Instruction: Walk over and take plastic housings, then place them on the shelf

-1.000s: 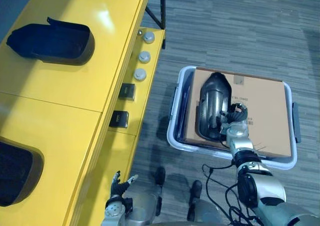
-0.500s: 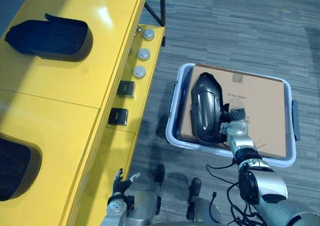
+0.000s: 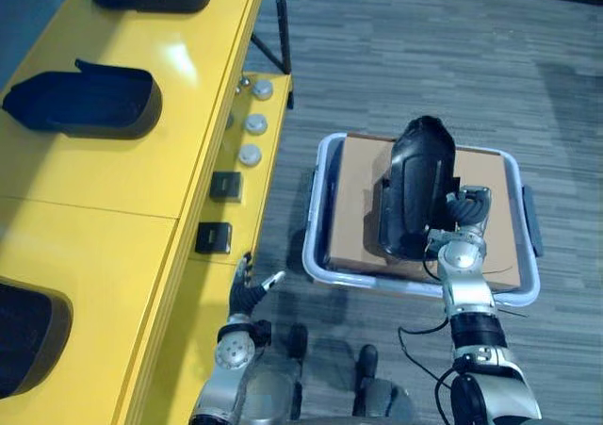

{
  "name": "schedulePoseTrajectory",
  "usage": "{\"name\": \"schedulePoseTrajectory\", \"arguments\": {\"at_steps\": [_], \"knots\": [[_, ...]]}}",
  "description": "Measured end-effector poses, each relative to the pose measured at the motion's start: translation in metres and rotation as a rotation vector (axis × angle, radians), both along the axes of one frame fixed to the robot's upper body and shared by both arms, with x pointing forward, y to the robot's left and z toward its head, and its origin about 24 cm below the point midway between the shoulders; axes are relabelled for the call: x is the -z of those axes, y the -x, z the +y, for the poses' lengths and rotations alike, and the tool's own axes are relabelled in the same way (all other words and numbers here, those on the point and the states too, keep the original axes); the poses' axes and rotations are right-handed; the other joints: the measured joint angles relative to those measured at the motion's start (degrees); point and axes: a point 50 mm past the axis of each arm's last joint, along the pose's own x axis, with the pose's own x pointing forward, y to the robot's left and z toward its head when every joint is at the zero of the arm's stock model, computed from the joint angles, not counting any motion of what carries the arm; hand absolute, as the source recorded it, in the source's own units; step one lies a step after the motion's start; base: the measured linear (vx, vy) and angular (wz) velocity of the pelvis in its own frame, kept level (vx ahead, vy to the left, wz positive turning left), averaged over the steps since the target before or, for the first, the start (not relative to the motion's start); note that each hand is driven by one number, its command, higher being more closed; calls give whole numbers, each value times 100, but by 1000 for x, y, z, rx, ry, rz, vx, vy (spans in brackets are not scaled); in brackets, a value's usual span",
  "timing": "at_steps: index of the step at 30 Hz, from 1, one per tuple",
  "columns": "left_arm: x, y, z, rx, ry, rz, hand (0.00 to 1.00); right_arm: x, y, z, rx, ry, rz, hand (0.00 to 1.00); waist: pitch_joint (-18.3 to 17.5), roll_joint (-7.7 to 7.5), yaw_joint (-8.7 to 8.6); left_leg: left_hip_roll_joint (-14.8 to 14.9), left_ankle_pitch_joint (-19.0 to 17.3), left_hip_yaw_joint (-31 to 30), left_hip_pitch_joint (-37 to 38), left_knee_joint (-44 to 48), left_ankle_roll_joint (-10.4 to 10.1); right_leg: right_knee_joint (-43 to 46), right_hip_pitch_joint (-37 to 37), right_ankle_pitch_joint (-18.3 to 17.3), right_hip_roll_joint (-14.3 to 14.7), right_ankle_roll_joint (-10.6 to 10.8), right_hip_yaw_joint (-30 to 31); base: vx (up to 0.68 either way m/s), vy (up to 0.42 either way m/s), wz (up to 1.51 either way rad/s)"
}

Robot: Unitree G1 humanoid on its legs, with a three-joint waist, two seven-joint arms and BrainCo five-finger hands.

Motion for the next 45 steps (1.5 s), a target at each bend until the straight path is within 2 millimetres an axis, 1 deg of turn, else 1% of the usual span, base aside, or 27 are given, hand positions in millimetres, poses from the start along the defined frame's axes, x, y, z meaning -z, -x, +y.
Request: {"name": "schedulePoseTrajectory", "arguments": {"at_steps": [1, 2, 3, 4, 6, 7, 9, 10, 11, 13, 16, 18, 20, 21, 23, 25, 28, 29, 32, 35, 39, 41, 44, 45], "knots": [[-14, -5, -4, -3, 14, -62, 0, -7, 1, 6, -8, 20, -34, 100, -67, 9, 0, -4, 0, 2, 6, -1, 0, 0, 3, -21, -6, 13, -3, -53, -34, 0], [-21, -8, -5, -2, 18, -94, 0, -11, 2, 9, -13, 33, -50, 100, -98, 14, 2, -3, 0, 1, 8, -1, 0, 0, 4, -24, -5, 13, -6, -45, -29, -2], [-34, -11, -10, 3, 33, -152, 0, -18, 3, 16, -31, 59, -82, 100, -158, 13, 0, 3, 1, -1, 21, -4, 0, 1, 12, -30, 3, 9, -15, 0, 0, 0], [-40, -13, -13, 11, 37, -179, 0, -23, 3, 20, -40, 67, -100, 100, -161, 12, -1, 7, 1, 0, 49, -7, 0, 5, 31, -31, 6, 7, -20, 0, 0, 0], [-57, -17, -25, 42, 62, -252, 0, -38, 7, 37, -78, 93, -175, 100, -226, 14, -20, 8, 1, 1, 130, -20, 0, 4, 96, -40, 8, 5, -41, -32, -22, 0], [-59, -18, -27, 52, 67, -261, 0, -41, 8, 41, -90, 99, -190, 100, -273, 12, -27, 8, 1, 2, 130, -25, 0, 4, 97, -40, 7, 5, -40, 0, 0, 0], [-67, -22, -40, 95, 93, -289, 0, -54, 11, 60, -147, 118, -250, 100, -403, 1, -79, 2, 2, 4, 133, -24, 1, 4, 97, -39, 3, 6, -40, 0, 0, 0], [-69, -22, -42, 101, 95, -295, 0, -56, 12, 65, -161, 121, -263, 100, -434, 0, -94, 1, 2, 5, 133, -25, 1, 3, 98, -39, 1, 6, -39, 0, 0, 0], [-74, -24, -50, 125, 99, -311, 0, -63, 15, 79, -209, 115, -299, 100, -466, 0, -129, -1, 2, 13, 163, -25, 2, 2, 102, -39, -1, 6, -36, 0, 0, 0], [-79, -26, -53, 141, 103, -327, 0, -69, 18, 89, -248, 108, -334, 100, -470, -2, -139, 0, 1, 49, 215, -29, 1, 2, 134, -39, -2, 6, -8, -8, -9, -6], [-89, -31, -65, 174, 111, -352, 0, -79, 26, 114, -350, 101, -406, 100, -476, -7, -145, 3, 1, 103, 248, -32, 1, -3, 144, -38, -1, 6, 54, -20, -10, -9], [-89, -33, -67, 159, 114, -346, 0, -82, 29, 125, -397, 94, -428, 100, -550, -32, -166, 5, 1, 125, 249, -36, 0, -16, 138, -36, -1, 7, 67, -21, -13, -7], [-87, -37, -68, 150, 104, -332, 0, -82, 32, 133, -438, 72, -441, 100, -659, -67, -231, 6, 0, 129, 249, -37, 0, -23, 139, -36, 0, 7, 69, 0, 0, 0], [-86, -40, -67, 128, 100, -315, 100, -85, 35, 140, -470, 65, -467, 100, -714, -93, -289, 6, 0, 134, 249, -37, -1, -24, 140, -36, 1, 7, 72, 0, 0, 0], [-86, -40, -66, 117, 99, -313, 100, -88, 40, 142, -489, 64, -489, 100, -733, -122, -299, 9, 0, 148, 249, -37, -1, -25, 135, -33, 3, 7, 84, -6, -6, -2], [-85, -41, -65, 100, 103, -303, 100, -86, 42, 144, -512, 50, -495, 100, -763, -152, -304, 11, -1, 171, 262, -37, -1, -24, 136, -29, 3, 9, 107, -14, -10, -5], [-85, -42, -64, 97, 103, -298, 100, -85, 43, 146, -527, 42, -495, 100, -783, -158, -304, 13, -1, 197, 271, -37, -2, -24, 135, -21, 3, 12, 133, -20, -9, -5], [-86, -43, -63, 98, 98, -301, 100, -85, 43, 145, -531, 44, -495, 0, -785, -159, -303, 14, -1, 207, 276, -37, -2, -25, 135, -17, 4, 11, 145, -16, -7, -5], [-88, -45, -63, 103, 104, -303, 100, -83, 44, 143, -553, 40, -503, 0, -826, -159, -302, 13, -2, 222, 278, -37, -2, -29, 129, -9, 3, 12, 169, -9, -6, -3], [-86, -46, -62, 102, 97, -289, 100, -80, 46, 142, -585, 15, -503, 0, -931, -160, -306, 14, -4, 234, 277, -37, -2, -34, 127, -9, 4, 12, 182, 0, 0, 0], [-84, -47, -61, 100, 73, -277, 100, -79, 46, 133, -647, 24, -501, 0, -938, -161, -302, 18, -3, 235, 280, -37, -1, -31, 126, -8, 8, 12, 192, 0, 0, 0], [-85, -47, -61, 99, 45, -288, 100, -83, 46, 127, -659, 28, -510, 0, -938, -162, -302, 17, -2, 236, 288, -37, -1, -28, 131, -8, 7, 12, 197, 0, 0, 0], [-87, -47, -59, 89, 2, -307, 100, -89, 46, 109, -636, 26, -540, 0, -942, -161, -304, 17, -2, 231, 302, -37, -1, -27, 149, -8, 7, 12, 193, -2, -5, 1], [-87, -46, -60, 104, -18, -315, 100, -92, 47, 99, -621, 24, -558, 0, -942, -161, -296, 15, -2, 220, 302, -37, 0, -27, 155, -8, 7, 12, 181, -4, -10, 5]]}}
